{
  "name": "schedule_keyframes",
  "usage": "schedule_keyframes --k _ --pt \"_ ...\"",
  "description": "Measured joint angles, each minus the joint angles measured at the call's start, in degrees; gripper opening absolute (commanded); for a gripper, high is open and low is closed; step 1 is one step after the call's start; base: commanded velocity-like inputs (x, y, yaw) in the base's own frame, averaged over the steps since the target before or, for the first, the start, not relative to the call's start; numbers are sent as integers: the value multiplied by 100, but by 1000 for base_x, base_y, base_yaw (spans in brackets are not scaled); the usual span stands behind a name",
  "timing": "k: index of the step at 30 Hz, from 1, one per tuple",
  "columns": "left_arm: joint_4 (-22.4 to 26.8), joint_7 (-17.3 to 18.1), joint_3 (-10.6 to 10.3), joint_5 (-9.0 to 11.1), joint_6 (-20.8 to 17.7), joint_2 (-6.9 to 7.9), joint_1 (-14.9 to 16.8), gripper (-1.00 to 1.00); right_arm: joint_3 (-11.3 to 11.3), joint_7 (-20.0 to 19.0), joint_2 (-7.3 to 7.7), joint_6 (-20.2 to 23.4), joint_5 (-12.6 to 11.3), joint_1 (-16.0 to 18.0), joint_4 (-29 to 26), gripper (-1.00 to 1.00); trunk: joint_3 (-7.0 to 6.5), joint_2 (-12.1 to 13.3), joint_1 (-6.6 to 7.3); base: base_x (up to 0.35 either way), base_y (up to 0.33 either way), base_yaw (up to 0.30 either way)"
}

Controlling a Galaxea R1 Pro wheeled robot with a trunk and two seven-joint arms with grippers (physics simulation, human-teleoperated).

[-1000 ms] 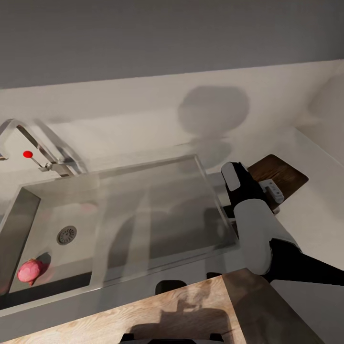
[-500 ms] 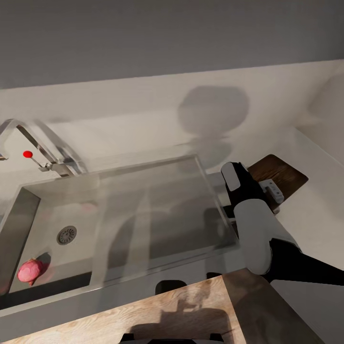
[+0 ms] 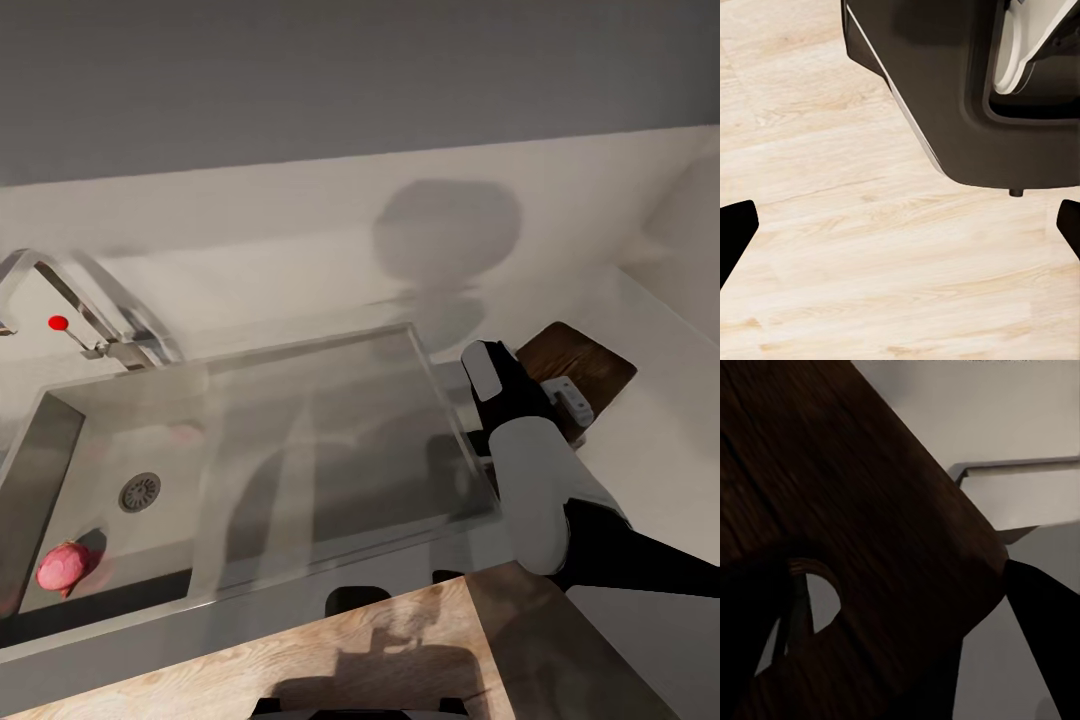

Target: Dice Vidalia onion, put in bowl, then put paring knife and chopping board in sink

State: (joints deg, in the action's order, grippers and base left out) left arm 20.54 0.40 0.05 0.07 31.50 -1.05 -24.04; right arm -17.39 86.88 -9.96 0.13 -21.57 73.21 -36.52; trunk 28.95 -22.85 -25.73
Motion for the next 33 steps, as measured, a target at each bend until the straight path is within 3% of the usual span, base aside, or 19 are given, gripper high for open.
schedule_keyframes --k 6,9,33 --pt "-1 0 2 -1 1 0 2 100 -4 39 0 -2 -35 0 12 -100 -12 -1 1 0 0 -64" --pt "-1 0 2 -8 1 1 2 100 -3 32 1 6 -48 179 379 -100 -31 0 0 0 0 -147" --pt "0 0 2 0 0 -3 3 100 -11 12 1 0 -54 -5 335 -100 -208 3 -2 0 0 -189"
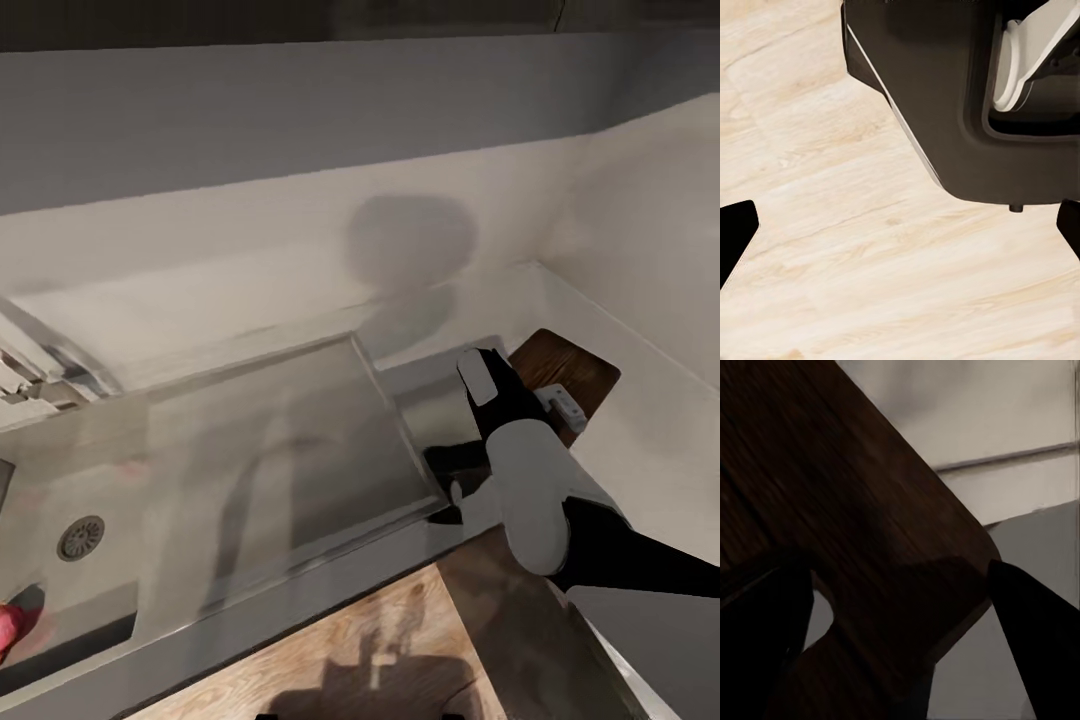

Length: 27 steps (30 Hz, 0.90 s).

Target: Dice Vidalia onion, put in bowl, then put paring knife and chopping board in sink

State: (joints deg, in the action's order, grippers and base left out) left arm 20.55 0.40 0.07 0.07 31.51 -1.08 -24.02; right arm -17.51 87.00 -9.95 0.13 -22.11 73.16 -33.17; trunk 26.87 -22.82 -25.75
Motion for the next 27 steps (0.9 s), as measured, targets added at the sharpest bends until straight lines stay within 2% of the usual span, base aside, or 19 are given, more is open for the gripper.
schedule_keyframes --k 5,14,16,18,21,27 --pt "-2 0 -6 0 0 -1 0 100 4 -19 1 3 -4 0 -19 -100 -38 1 -2 -95 75 -190" --pt "1 0 0 1 0 0 -2 100 40 -103 1 18 -14 2 -53 -100 -105 1 -2 -236 186 -191" --pt "3 0 0 -7 0 -4 -2 100 147 -130 1 20 -14 3 -59 -100 -120 1 -2 -158 130 -191" --pt "3 0 0 -7 0 -5 2 100 500 -144 0 31 -16 7 -96 -100 -135 0 -1 -51 42 -191" --pt "1 0 0 -2 0 -5 3 100 729 -142 0 40 -8 4 -251 -100 -157 0 0 -18 15 -191" --pt "1 -4 0 0 -8 -5 6 100 851 -148 -1 384 -8 4 -789 -100 -202 0 0 -2 2 -191"
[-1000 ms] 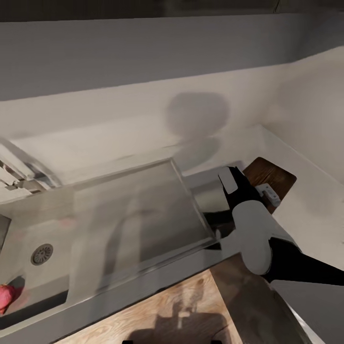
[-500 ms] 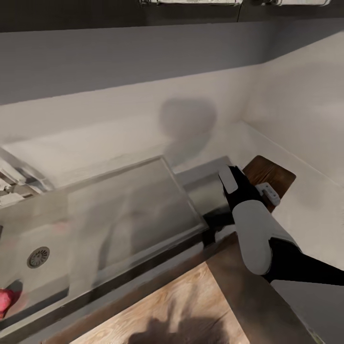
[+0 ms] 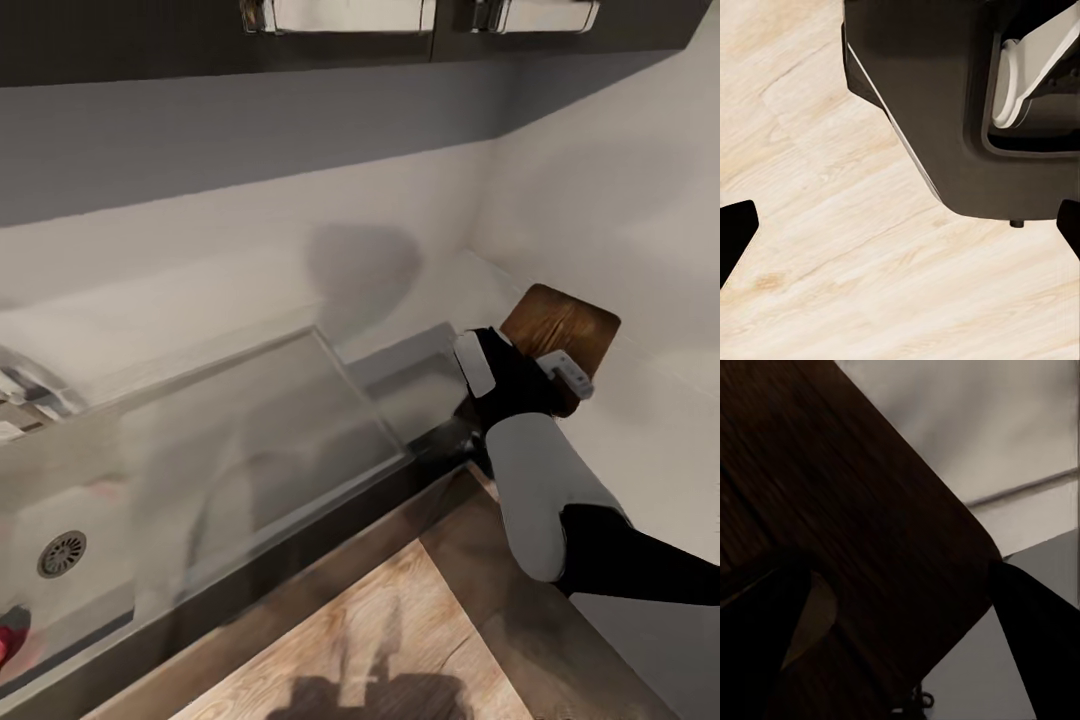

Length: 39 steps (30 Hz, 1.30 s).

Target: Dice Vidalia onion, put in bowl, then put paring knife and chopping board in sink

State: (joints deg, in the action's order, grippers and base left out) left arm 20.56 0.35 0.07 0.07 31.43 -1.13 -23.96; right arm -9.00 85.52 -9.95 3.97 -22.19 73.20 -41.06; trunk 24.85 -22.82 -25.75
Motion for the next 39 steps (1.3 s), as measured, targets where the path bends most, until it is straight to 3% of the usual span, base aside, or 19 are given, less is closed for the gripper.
schedule_keyframes --k 4,7,10,14,17,19,23,29,35,37,39 --pt "6 -3 0 0 1 0 1 100 84 -4 0 229 -13 0 -358 -100 -30 0 0 0 0 -191" --pt "13 -9 0 -4 6 0 1 100 626 -7 0 274 -51 -1 -527 -100 -53 -1 0 0 0 -191" --pt "11 -12 0 3 1 0 1 100 1027 -18 -5 292 -168 -5 -782 -100 -75 -2 1 0 0 -191" --pt "6 -28 0 7 0 1 9 100 1460 -26 -5 733 -822 -71 -1469 -100 -105 -1 0 0 0 -191" --pt "7 -33 0 9 -1 0 8 100 1988 -26 -5 1003 -1230 -335 -2226 -100 -126 -1 1 0 0 -181" --pt "7 -35 0 8 -5 0 9 100 2567 -26 -5 1201 -1448 -667 -2998 -100 -137 -1 2 0 0 -161" --pt "1 -41 0 15 -9 0 9 100 2825 -24 -5 1361 -1532 -1087 -3548 -100 -158 1 0 0 0 -180" --pt "0 -43 0 21 -7 0 10 100 2990 -113 -5 1396 -1556 -1699 -3656 -100 -173 2 -1 0 0 -53" --pt "5 -43 13 37 15 1 10 100 3565 -1028 4 1353 -1577 -2395 -4088 -100 -175 0 0 0 0 -2" --pt "9 -43 15 39 19 1 10 100 3885 -1267 211 1352 -1562 -2522 -4394 -100 -176 0 0 0 0 0" --pt "16 -43 16 40 18 -3 10 100 4316 -1432 562 1340 -1558 -2608 -4741 -100 -176 0 0 0 0 0"
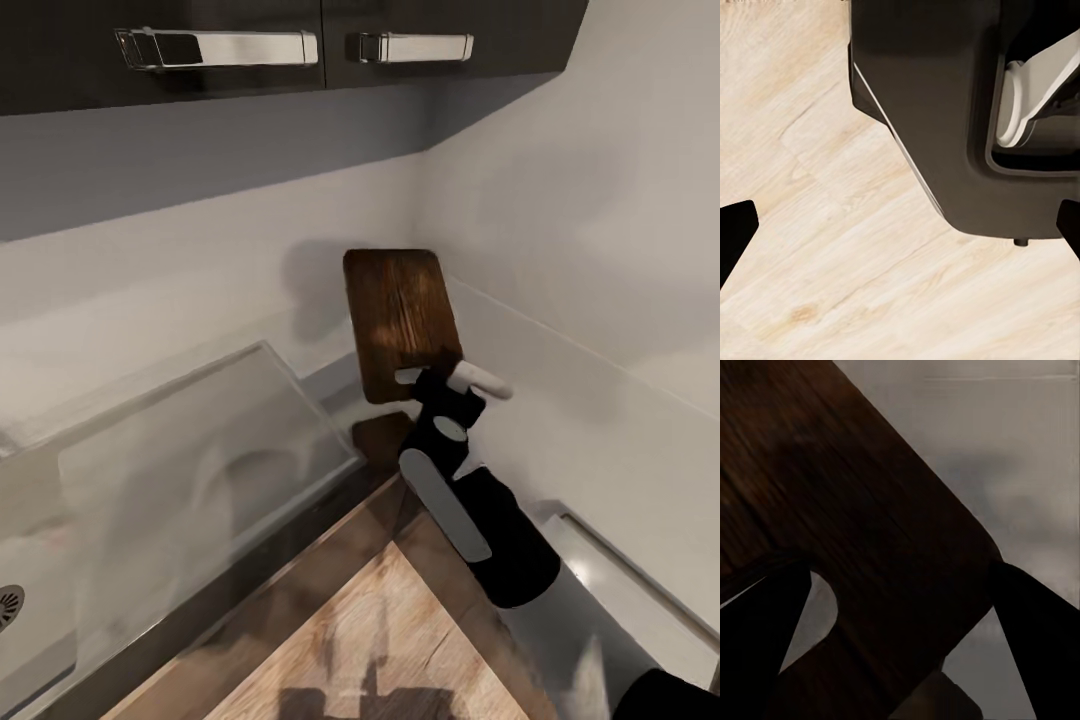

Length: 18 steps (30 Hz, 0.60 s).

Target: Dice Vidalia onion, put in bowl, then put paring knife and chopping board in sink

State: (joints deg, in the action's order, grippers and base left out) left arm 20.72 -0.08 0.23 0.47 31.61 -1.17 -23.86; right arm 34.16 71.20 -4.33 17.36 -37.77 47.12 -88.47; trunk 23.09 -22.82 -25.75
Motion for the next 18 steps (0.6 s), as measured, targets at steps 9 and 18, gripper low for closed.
schedule_keyframes --k 9,18 --pt "2 0 1 7 7 -8 0 100 423 -50 300 5 7 -44 -408 -100 0 0 0 0 0 21" --pt "-53 0 1 16 13 -8 0 100 437 -47 286 9 -12 -44 -411 -100 0 0 0 0 0 262"
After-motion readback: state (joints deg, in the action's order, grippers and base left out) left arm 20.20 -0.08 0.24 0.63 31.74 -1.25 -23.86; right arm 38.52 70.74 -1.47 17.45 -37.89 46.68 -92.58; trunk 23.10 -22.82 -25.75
